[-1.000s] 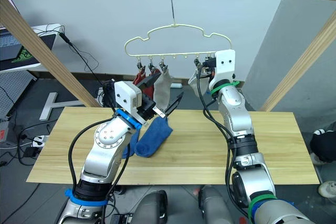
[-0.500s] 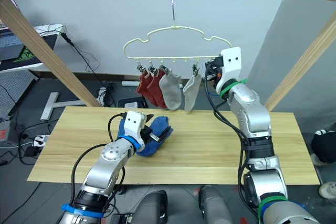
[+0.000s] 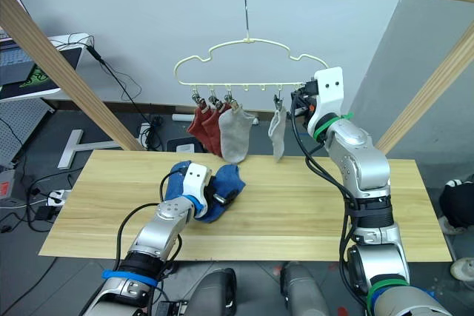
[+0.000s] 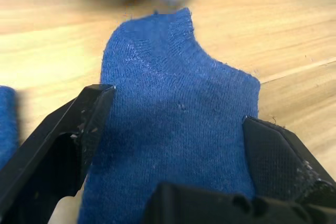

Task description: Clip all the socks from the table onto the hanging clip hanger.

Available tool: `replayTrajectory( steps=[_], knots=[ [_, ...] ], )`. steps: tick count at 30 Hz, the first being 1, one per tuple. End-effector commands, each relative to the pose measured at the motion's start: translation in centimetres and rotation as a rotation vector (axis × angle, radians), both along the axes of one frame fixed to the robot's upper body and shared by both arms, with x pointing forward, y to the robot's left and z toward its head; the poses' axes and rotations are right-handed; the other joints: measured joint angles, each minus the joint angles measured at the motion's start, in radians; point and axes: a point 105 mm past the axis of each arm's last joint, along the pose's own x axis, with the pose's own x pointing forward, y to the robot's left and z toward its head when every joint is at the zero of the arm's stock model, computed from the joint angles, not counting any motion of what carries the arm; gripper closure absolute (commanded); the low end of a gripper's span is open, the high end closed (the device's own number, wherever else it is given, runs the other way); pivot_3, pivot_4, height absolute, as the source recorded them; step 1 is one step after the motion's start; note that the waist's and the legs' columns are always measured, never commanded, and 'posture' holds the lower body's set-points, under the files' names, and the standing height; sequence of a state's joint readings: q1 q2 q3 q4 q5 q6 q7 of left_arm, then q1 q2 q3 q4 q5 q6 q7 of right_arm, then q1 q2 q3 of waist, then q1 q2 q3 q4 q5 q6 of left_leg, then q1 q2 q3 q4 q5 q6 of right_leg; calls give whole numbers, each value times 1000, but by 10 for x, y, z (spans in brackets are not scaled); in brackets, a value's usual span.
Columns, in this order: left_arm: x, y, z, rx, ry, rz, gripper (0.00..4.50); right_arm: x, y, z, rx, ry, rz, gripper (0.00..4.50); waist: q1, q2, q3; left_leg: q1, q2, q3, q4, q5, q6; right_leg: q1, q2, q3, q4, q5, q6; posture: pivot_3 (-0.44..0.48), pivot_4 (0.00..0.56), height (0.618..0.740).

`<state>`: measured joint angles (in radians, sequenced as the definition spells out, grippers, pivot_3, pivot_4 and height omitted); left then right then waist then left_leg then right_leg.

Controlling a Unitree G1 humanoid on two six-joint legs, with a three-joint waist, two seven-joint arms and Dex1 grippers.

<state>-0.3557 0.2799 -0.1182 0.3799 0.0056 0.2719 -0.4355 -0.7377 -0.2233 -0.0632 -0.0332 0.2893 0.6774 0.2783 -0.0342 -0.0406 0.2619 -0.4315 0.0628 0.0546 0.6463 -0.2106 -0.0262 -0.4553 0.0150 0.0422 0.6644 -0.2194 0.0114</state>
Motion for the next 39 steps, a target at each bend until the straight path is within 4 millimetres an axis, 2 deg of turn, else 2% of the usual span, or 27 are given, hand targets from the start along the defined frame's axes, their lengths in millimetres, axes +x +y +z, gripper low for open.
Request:
replayTrajectory(
  steps=[1, 8, 14, 17, 20, 21, 24, 26, 32, 39],
  knots=[
    [-9, -1, -14, 74, 21, -78, 625, -5, -13, 7, 3, -12, -27, 4500, 0, 0, 0, 0, 0, 0, 0, 0, 0, 0, 0, 0, 0, 0, 0, -107, 317, 740],
    [-9, -11, -11, 34, 19, -112, 2707, -5, -17, 7, 3, -1, -29, 4500, -1, 0, 0, 0, 0, 0, 0, 0, 0, 0, -1, 0, 0, 0, 0, -108, 316, 740],
    [-19, -32, 5, -83, -18, -171, 4454, -2, -18, 12, 122, 87, -7, 4500, -3, 0, 0, 0, 1, 0, 0, 0, 0, 0, -1, 0, -1, 0, 0, -115, 297, 740],
    [-26, -54, 29, -220, -72, -241, 4454, -3, -20, 13, 203, 159, 11, 4500, -3, 0, 0, -1, 2, -1, -1, 0, 0, 0, -2, 0, -1, 0, 0, -111, 279, 740],
    [-38, -84, 68, -365, -138, -378, 4454, -4, -27, 9, 303, 290, 24, 4500, -2, 0, 0, -1, 1, -1, 0, 0, 0, 0, -2, 0, -2, 0, 0, -109, 272, 740],
    [-40, -90, 79, -379, -166, -413, 4454, -4, -29, 8, 332, 329, 25, 4500, -2, 0, 0, -1, 1, 0, 0, 0, 0, 0, -3, 0, -2, 0, 1, -104, 267, 740],
    [-43, -98, 95, -390, -202, -454, 4454, -6, -30, 8, 367, 387, 33, 4500, -5, 0, 0, -1, 0, 0, 0, 0, 0, 1, -3, 0, -2, 0, 1, -94, 259, 740],
    [-44, -113, 113, -350, -256, -520, 4454, -9, -29, 10, 397, 434, 61, 4500, -6, 0, 0, -1, -1, -1, -1, 0, 0, 1, -2, 0, -2, -1, 1, -81, 254, 740],
    [-45, -134, 136, -275, -379, -594, 4454, -14, -25, 6, 419, 507, 74, 4500, -7, 0, 0, -1, -1, -2, -1, 0, 0, 1, 0, 0, -3, -1, 1, -70, 249, 740],
    [-40, -133, 147, -277, -449, -553, 4454, -19, -21, 5, 406, 523, 89, 4500, -7, 0, 0, -2, -1, -3, -1, 0, 0, 1, 0, 0, -3, -1, 1, -68, 239, 740]
  ],
)
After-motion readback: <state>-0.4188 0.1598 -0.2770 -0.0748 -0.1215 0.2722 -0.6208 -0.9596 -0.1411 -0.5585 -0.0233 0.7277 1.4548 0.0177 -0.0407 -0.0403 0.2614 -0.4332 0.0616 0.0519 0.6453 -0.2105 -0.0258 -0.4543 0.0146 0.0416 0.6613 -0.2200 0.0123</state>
